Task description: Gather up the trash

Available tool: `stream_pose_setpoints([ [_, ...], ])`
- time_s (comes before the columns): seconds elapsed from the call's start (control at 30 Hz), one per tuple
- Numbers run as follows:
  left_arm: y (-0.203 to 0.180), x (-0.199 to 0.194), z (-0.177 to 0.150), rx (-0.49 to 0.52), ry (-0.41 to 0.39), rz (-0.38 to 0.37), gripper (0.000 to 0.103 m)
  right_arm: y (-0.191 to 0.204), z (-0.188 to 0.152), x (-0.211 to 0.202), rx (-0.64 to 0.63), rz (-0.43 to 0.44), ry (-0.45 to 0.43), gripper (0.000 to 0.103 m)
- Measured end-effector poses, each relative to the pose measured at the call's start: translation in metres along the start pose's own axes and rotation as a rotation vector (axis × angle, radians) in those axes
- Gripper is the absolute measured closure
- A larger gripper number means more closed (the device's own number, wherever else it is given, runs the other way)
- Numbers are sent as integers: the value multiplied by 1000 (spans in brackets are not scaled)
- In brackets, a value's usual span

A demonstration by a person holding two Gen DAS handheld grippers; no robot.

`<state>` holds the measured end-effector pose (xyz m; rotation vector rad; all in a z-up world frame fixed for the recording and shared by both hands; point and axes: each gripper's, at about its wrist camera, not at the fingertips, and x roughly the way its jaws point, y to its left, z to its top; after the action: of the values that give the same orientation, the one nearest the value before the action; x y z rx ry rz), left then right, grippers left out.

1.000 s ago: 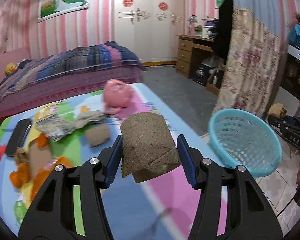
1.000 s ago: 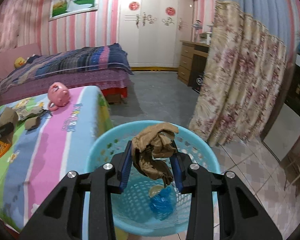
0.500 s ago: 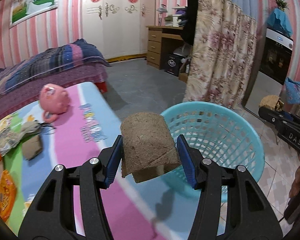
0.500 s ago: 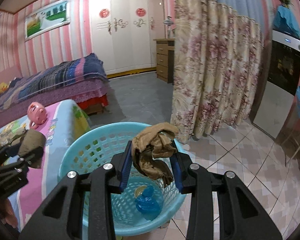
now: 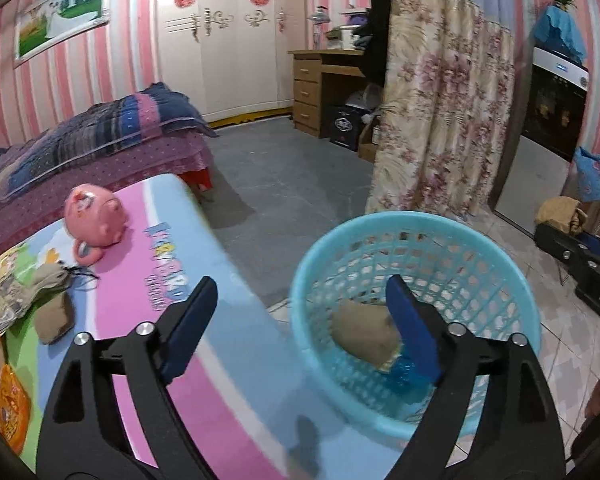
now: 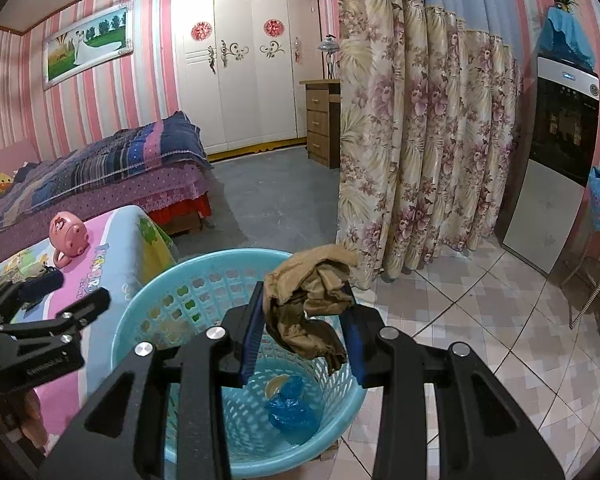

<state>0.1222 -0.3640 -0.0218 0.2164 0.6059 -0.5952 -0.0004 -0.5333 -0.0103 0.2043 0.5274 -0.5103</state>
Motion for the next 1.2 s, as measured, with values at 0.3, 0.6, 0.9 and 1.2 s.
stream_pose_setpoints([
  [0.3, 42, -26, -9, -47, -39, 82, 8, 8, -5, 13, -27, 4, 47, 67],
  [0.6, 62, -39, -19, -79, -42, 117, 6, 26, -9, 23, -62, -23, 41, 44],
  [0.9, 84, -68, -31, -84, -56, 158, 6, 38, 1, 1, -41, -5, -38, 12],
  [1.2, 151, -133, -51, -101, -68, 279, 6, 103, 4, -14, -113, 195, -14, 10],
])
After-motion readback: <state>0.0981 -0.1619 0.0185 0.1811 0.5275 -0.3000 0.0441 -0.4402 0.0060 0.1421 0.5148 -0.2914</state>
